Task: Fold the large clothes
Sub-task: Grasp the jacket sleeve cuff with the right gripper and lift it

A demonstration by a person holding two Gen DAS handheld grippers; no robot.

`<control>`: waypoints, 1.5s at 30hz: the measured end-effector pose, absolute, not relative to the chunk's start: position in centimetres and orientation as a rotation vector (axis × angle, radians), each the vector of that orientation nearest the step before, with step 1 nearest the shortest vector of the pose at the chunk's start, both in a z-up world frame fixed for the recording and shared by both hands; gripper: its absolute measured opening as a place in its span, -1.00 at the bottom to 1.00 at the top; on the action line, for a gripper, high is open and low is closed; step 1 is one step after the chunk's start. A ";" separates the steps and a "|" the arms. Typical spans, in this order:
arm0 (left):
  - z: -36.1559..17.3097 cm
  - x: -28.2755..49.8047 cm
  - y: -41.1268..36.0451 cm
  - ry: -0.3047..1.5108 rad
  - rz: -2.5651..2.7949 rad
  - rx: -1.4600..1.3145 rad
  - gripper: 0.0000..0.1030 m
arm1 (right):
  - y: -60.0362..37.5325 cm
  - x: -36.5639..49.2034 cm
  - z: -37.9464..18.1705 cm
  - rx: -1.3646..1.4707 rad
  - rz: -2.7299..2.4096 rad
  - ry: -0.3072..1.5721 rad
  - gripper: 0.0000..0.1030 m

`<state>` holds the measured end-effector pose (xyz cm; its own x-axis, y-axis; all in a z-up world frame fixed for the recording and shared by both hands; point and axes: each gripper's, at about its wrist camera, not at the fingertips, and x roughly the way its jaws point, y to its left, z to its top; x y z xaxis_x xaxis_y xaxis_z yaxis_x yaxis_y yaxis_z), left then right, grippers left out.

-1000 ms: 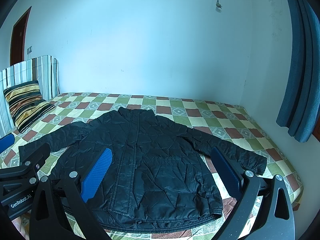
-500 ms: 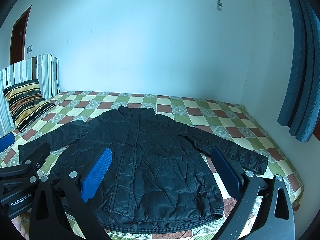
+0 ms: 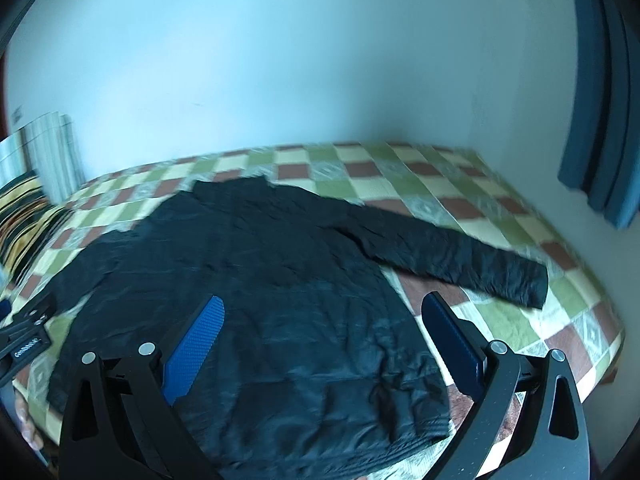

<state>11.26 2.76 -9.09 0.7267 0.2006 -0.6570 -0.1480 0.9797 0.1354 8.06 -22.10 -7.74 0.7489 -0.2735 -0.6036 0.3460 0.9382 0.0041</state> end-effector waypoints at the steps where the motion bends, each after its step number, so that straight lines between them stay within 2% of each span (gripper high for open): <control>1: -9.8 12.1 3.2 0.748 0.216 0.082 0.96 | -23.8 8.7 -8.5 0.136 -0.370 0.653 0.91; 11: -18.1 20.6 10.0 0.908 0.503 0.110 0.96 | -42.2 12.1 -14.7 0.368 -0.689 0.712 0.91; 20: -21.9 21.9 12.5 0.980 0.583 0.116 0.96 | -57.2 10.3 -18.6 0.603 -0.922 0.708 0.89; 23: -22.2 21.8 12.3 0.956 0.605 0.143 0.96 | -58.7 9.4 -19.7 0.694 -0.898 0.706 0.84; 27: -22.3 21.8 12.2 0.950 0.607 0.155 0.96 | -59.1 9.5 -21.7 0.743 -0.869 0.752 0.46; 31: -22.3 21.8 12.2 0.950 0.607 0.152 0.96 | -59.2 9.8 -22.9 0.721 -0.883 0.777 0.37; 32: -22.4 21.8 12.2 0.950 0.608 0.152 0.96 | -59.0 9.9 -22.8 0.703 -0.887 0.781 0.29; 33: -22.5 21.8 12.2 0.951 0.609 0.152 0.96 | -58.9 10.1 -22.8 0.686 -0.894 0.783 0.12; 34: -22.6 21.8 12.2 0.952 0.610 0.152 0.96 | -58.9 10.2 -22.6 0.673 -0.901 0.787 0.08; 39: -22.7 21.8 12.2 0.954 0.609 0.147 0.96 | -59.0 8.2 -21.6 0.734 -0.907 0.731 0.07; 43: -22.7 21.8 12.2 0.954 0.609 0.148 0.96 | -59.1 5.6 -22.2 0.875 -0.887 0.687 0.25; 45: -22.7 21.8 12.3 0.954 0.609 0.146 0.96 | -58.9 5.4 -22.7 0.919 -0.858 0.682 0.25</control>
